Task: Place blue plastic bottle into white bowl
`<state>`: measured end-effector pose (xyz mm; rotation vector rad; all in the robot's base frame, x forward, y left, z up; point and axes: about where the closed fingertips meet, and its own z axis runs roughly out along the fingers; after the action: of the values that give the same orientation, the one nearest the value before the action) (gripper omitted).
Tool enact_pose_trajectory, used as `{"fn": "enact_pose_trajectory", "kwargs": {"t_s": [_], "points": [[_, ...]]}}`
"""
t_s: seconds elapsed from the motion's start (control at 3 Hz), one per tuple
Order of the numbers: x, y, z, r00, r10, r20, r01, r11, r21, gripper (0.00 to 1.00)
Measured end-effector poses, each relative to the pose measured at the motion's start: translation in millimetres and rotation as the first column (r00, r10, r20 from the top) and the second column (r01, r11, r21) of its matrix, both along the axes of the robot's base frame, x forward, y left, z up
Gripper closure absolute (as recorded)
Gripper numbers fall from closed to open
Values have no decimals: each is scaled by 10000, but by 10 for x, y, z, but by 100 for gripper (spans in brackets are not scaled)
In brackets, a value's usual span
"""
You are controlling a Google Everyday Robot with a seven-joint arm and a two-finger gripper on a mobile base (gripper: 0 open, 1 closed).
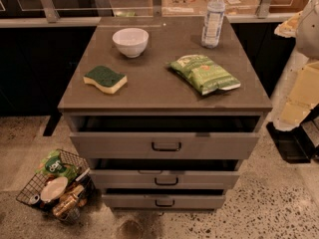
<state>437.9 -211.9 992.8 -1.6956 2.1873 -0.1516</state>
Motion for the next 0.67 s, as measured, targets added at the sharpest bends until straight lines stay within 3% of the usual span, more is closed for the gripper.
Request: {"fn": "enact_pose_trajectory", "kwargs": {"t_s": [0.33, 0.67], "points": [[6, -1, 8, 10000, -6, 40, 6, 10000, 10, 0], [260, -85, 57, 9968, -399, 697, 369, 9983, 440, 0]]}}
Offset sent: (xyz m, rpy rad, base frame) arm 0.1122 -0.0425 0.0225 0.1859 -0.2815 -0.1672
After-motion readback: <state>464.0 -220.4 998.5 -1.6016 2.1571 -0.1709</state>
